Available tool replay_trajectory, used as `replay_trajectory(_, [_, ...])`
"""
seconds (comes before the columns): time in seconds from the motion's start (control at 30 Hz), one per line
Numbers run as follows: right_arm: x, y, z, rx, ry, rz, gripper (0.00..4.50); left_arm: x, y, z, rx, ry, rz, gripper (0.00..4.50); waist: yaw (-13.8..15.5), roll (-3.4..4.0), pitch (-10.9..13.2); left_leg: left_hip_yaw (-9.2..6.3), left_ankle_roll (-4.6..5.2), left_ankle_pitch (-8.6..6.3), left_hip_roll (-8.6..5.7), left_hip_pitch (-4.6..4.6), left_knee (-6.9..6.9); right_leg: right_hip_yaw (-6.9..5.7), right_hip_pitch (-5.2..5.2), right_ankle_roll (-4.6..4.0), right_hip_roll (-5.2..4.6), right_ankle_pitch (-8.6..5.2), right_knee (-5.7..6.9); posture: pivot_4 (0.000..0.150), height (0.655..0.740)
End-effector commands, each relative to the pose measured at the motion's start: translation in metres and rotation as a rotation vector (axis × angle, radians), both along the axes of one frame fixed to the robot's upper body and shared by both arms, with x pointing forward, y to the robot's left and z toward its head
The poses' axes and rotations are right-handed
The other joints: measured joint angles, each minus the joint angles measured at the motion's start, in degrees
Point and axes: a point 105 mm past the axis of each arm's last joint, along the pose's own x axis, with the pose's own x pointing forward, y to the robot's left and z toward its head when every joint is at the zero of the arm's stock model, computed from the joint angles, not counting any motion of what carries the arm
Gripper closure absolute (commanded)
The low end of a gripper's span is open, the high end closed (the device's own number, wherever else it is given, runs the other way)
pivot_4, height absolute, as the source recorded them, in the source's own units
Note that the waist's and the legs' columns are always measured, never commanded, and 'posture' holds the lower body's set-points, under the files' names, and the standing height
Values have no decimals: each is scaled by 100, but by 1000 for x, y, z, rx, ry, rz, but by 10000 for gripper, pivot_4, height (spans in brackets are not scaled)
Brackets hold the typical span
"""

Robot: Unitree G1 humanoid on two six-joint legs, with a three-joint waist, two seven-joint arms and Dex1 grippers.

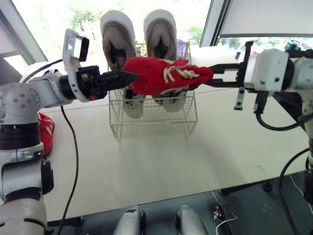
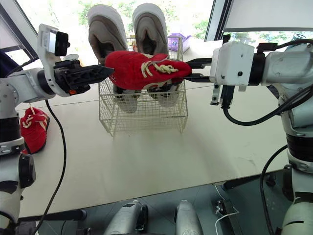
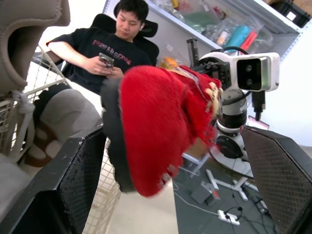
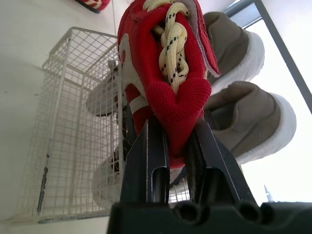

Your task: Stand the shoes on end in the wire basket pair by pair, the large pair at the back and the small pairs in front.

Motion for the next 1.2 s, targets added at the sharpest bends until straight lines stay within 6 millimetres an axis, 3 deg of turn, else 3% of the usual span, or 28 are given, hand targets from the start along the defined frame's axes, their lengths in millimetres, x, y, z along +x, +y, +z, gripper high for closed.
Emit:
replay_trajectory(0.03, [-13,6,17,12,-70,44,44994,-3,1,8,-3,-38,7,2622,6,0,0,0,0,0,0,0,0,0,0,0,0,0,0,1500,7400])
replay_trajectory(0.1, [-13,6,17,10,-67,50,44994,-2,1,6,1,-34,8,8230,6,0,0,0,0,0,0,0,1,0,0,0,0,0,0,1500,7400])
replay_trajectory(0.33, [-18,8,20,23,-26,67,44994,-6,-3,2,-10,-26,-14,41630,-4,0,0,0,0,0,0,0,0,1,0,0,0,0,0,1500,7400])
replay_trajectory(0.5, [-20,0,19,113,145,50,21244,-5,-4,3,-68,-7,-4,42563,10,0,0,-2,0,0,0,0,1,1,0,0,-2,0,0,1500,7400])
replay_trajectory(0.63, [-11,-24,31,402,338,-19,1925,-3,-2,4,-179,23,30,42563,14,-2,0,-4,0,0,0,0,1,1,1,0,-4,0,1,1500,7400])
replay_trajectory(0.67, [-6,-32,29,481,396,-47,851,-3,-1,3,-210,27,41,42563,14,-2,0,-5,0,0,0,0,1,2,1,0,-6,0,0,1500,7400])
replay_trajectory(0.73, [-2,-39,4,557,543,-88,851,-4,-1,3,-257,24,65,42563,21,-15,-8,-6,0,0,0,0,1,2,3,-1,-8,0,-1,1500,7400])
replay_trajectory(0.83, [1,-36,-23,701,714,-80,851,-5,-5,5,-331,26,89,42563,17,-31,-13,-14,-1,0,1,0,0,3,7,-1,-21,0,-4,1500,7400])
replay_trajectory(0.97, [7,-9,-22,963,861,60,851,-2,-14,9,-395,27,106,42563,-10,-27,-12,-7,-13,7,-2,2,1,5,-4,-1,-20,1,13,1500,7400])
replay_trajectory(1.1, [8,18,-12,1080,910,168,851,1,-21,10,-420,30,109,42563,-9,-27,-12,-8,-14,7,-2,0,-4,5,-8,-1,-6,1,10,1500,7400])
replay_trajectory(1.2, [9,27,0,1142,914,221,851,2,-24,8,-411,33,113,42563,13,-27,-12,-8,-14,7,-5,-1,-2,5,-8,-1,-6,1,10,1500,7400])
